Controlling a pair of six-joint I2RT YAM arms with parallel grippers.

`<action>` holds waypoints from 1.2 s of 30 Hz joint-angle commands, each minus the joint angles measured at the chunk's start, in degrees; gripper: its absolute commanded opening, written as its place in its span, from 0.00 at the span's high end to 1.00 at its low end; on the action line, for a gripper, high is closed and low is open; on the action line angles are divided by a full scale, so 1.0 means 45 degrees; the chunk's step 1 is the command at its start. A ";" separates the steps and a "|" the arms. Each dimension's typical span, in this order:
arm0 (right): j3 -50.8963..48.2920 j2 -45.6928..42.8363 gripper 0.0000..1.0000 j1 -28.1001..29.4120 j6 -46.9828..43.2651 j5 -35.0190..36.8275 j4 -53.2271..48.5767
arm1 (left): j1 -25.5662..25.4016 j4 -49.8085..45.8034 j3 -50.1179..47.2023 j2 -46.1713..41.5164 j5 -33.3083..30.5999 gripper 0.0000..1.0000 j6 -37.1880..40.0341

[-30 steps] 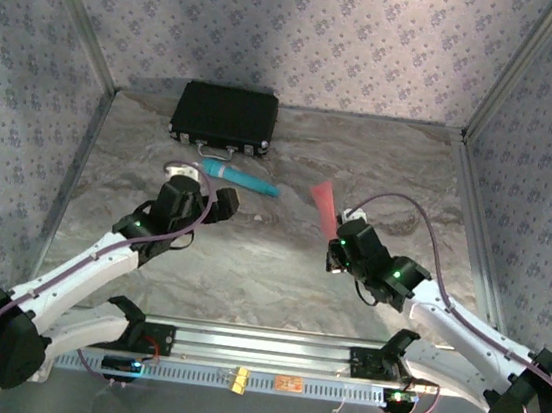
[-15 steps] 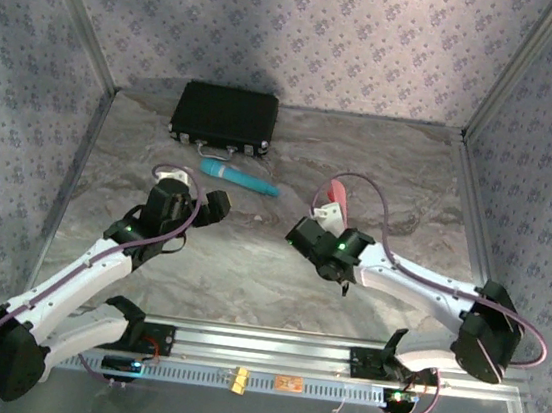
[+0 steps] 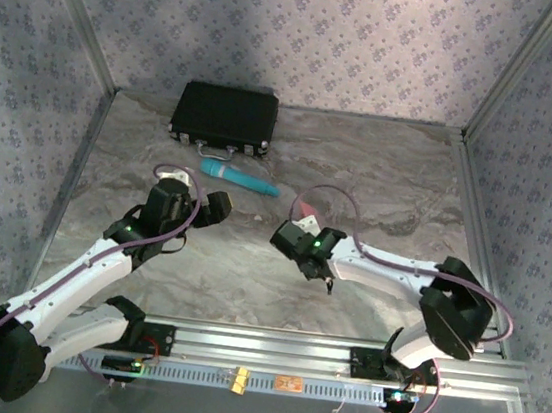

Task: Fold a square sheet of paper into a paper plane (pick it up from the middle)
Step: Turn over the paper at the center of the table.

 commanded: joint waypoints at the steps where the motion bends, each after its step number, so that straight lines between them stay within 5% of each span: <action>1: 0.0367 0.0668 0.87 0.0311 -0.0464 -0.1242 0.0242 | 0.0072 -0.0206 0.0148 -0.0160 0.0121 0.00 0.0076; 5: 0.0320 0.0574 0.80 0.0394 -0.0480 -0.2732 0.1139 | 0.0066 0.0211 0.0040 -0.0214 0.0767 0.00 0.0312; 7: -0.0344 -0.0245 0.67 0.0122 -0.0275 -0.4113 0.2335 | 0.0077 0.0649 -0.0030 -0.0250 0.1275 0.00 0.0411; 13: -0.2906 -0.3259 0.45 -0.2549 0.0096 -0.8618 0.5447 | 0.0027 0.0988 0.0021 0.0188 0.2023 0.00 0.0427; 21: -0.4141 -0.3038 0.63 -0.5211 0.1185 -1.2741 0.7823 | -0.0189 0.1160 0.0533 0.1616 0.2845 0.03 0.0198; 27: -0.4186 -0.1702 0.79 -0.5487 0.1979 -1.3021 0.8779 | -0.0472 0.0844 0.1082 0.2654 0.3210 0.08 0.0129; 36: -0.3936 -0.0289 0.90 -0.6016 0.2388 -1.3233 0.9294 | -0.0660 0.0606 0.1436 0.3511 0.3331 0.09 0.0120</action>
